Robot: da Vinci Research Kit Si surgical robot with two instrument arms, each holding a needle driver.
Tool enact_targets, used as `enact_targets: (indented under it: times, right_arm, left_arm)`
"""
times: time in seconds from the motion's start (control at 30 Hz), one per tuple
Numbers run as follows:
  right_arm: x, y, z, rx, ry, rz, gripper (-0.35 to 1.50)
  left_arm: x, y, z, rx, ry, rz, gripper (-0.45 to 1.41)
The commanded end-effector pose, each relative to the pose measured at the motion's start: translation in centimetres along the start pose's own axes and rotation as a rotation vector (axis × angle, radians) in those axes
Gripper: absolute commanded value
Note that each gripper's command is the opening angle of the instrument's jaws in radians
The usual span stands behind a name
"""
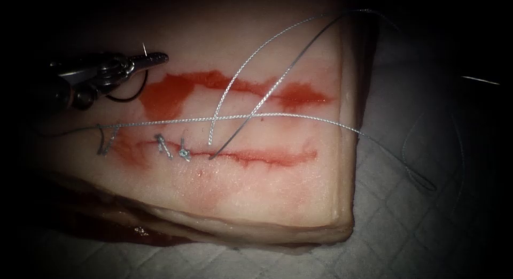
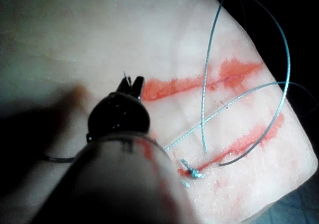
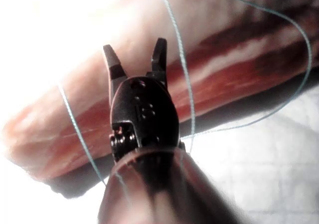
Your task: Wound Closure
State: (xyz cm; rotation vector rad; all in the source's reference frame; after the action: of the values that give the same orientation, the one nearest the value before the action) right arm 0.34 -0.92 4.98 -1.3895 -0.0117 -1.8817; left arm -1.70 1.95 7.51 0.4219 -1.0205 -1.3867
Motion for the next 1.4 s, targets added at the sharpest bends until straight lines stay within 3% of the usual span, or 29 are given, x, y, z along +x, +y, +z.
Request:
enact_targets:
  times: [0.03, 0.23, 0.3, 0.37, 0.4, 0.53, 0.63, 0.9, 0.93, 1.0, 1.07, 1.13, 1.17, 1.23, 1.4]
  right_arm:
    - [0.05, 0.6, 0.21, -0.133, -0.024, 0.092, 1.11]
    - [0.16, 1.26, 0.33, -0.284, 0.017, 0.152, 0.94]
    - [0.23, 1.39, 0.41, -0.292, 0.041, 0.141, 0.96]
    - [0.33, 1.55, 0.66, -0.273, 0.069, 0.128, 0.91]
    - [0.41, 1.64, 0.93, -0.258, 0.07, 0.123, 0.86]
    - [0.55, 1.71, 1.43, -0.216, 0.061, 0.117, 0.73]
    - [0.81, 1.83, 1.82, -0.208, 0.054, 0.108, 0.63]
    - [0.94, 2.01, 2.14, -0.19, 0.046, 0.116, 0.51]
    - [0.93, 2.01, 2.15, -0.191, 0.047, 0.117, 0.47]
    - [0.91, 2.03, 2.21, -0.195, 0.036, 0.12, 0.41]
    - [0.89, 2.05, 2.27, -0.221, 0.016, 0.122, 0.27]
    - [0.87, 2.06, 2.29, -0.249, 0.005, 0.138, -0.01]
    - [0.86, 2.06, 2.29, -0.266, 0.004, 0.137, -0.35]
    - [0.79, 2.04, 2.27, -0.318, 0.01, 0.136, -0.35]
    - [0.63, 1.97, 2.08, -0.281, 0.023, 0.157, -0.35]
  left_arm:
    - [0.01, 0.0, 0.07, 0.001, -0.002, 0.0, -0.45]
    - [0.02, -0.01, 0.08, 0.003, 0.0, 0.0, -0.43]
    - [0.02, -0.01, 0.08, 0.005, 0.001, 0.0, -0.4]
    - [0.03, -0.01, 0.09, 0.004, 0.0, 0.001, -0.38]
    - [0.03, -0.02, 0.1, 0.008, 0.003, 0.0, -0.38]
    - [0.04, -0.02, 0.1, 0.008, 0.002, 0.001, -0.33]
    - [0.04, -0.03, 0.11, 0.008, 0.002, 0.0, -0.33]
    - [0.04, -0.02, 0.11, 0.008, 0.002, 0.0, -0.33]
    - [0.04, -0.02, 0.12, 0.008, 0.002, 0.0, -0.3]
    - [0.02, -0.02, 0.14, 0.007, 0.002, 0.0, 0.07]
    - [0.01, -0.01, 0.17, 0.007, 0.001, 0.0, 0.24]
    - [0.0, -0.01, 0.19, 0.006, 0.001, 0.0, 0.44]
    - [0.0, -0.02, 0.19, 0.006, 0.001, -0.001, 0.52]
    - [0.0, -0.04, 0.2, 0.002, 0.007, 0.034, 0.71]
    - [-0.01, -0.04, 0.2, -0.005, 0.017, 0.033, 0.83]
